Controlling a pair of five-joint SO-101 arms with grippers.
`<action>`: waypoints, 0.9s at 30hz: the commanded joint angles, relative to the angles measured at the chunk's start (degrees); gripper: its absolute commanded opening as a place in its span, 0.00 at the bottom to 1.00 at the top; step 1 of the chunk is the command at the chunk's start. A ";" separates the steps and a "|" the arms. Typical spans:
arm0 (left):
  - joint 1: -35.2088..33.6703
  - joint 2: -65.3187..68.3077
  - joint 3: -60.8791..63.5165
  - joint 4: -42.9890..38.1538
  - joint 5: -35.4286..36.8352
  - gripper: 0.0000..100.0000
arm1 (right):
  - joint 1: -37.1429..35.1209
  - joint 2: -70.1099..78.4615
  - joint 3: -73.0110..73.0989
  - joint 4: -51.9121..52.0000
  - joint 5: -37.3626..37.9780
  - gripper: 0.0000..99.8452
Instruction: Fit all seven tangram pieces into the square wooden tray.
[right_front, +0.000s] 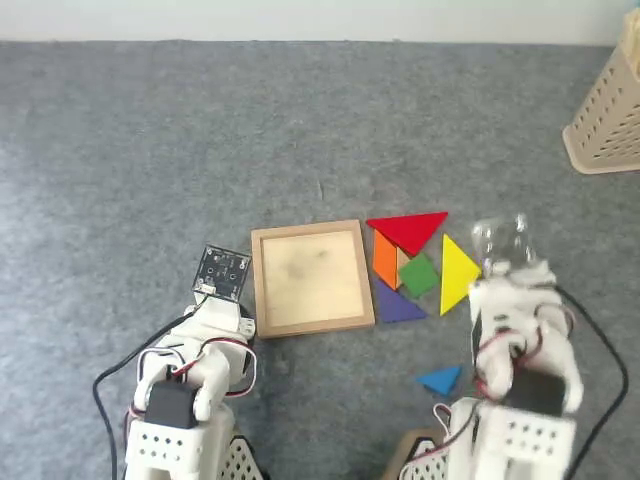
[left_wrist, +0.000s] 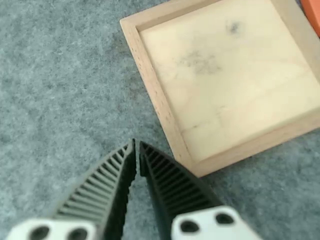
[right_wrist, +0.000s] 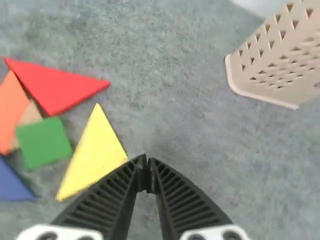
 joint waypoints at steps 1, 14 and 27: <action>0.44 -1.23 -1.10 0.35 0.44 0.01 | -6.55 26.42 -19.52 4.44 -4.66 0.02; 0.44 -1.23 -1.10 0.35 0.44 0.01 | -10.95 79.25 -42.90 5.05 -11.16 0.29; 0.44 -1.23 -1.10 0.35 0.44 0.01 | -10.77 87.87 -43.16 1.19 -11.69 0.29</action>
